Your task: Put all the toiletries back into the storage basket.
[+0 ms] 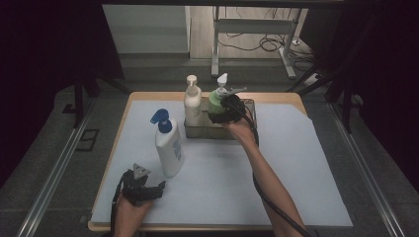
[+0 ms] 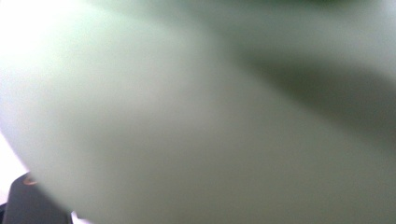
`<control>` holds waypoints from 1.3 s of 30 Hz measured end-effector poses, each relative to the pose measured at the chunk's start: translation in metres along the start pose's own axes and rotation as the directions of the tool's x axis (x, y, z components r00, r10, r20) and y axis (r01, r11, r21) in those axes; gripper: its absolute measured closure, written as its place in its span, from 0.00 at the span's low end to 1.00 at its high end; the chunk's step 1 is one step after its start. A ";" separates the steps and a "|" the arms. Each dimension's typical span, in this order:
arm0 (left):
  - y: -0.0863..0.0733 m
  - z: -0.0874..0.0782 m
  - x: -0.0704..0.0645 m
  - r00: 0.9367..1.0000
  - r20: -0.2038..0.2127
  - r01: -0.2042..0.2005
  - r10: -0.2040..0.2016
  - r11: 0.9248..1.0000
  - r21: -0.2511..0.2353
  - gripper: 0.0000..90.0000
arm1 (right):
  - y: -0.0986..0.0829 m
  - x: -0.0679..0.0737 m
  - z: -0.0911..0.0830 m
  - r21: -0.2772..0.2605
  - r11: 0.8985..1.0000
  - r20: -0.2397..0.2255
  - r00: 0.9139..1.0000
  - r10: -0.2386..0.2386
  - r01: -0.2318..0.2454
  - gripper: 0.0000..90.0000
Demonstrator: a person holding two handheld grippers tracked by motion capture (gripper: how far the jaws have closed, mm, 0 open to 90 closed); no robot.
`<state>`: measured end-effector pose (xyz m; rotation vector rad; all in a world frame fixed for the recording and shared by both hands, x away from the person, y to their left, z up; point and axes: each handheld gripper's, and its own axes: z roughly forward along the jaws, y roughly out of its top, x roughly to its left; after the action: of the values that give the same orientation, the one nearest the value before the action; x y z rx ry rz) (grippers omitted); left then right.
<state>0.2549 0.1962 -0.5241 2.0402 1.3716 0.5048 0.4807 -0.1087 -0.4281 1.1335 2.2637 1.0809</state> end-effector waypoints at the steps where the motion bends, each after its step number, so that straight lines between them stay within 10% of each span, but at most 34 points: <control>1: 0.000 0.000 0.000 1.000 0.000 0.000 0.000 1.000 0.000 0.13 | -0.001 0.000 0.000 -0.005 1.000 0.002 1.000 0.000 0.000 0.13; 22: 0.000 0.000 0.000 1.000 0.000 0.000 0.000 1.000 -0.001 0.13 | -0.024 -0.006 -0.023 -0.028 1.000 -0.032 0.999 0.008 -0.009 0.16; 39: 0.000 0.000 0.000 1.000 -0.001 0.001 -0.001 1.000 -0.002 0.13 | -0.043 -0.026 -0.045 -0.006 0.997 -0.034 0.997 0.071 -0.072 0.50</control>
<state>0.2548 0.1959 -0.5242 2.0384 1.3719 0.5062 0.4466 -0.1672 -0.4336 1.2107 2.2581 1.1427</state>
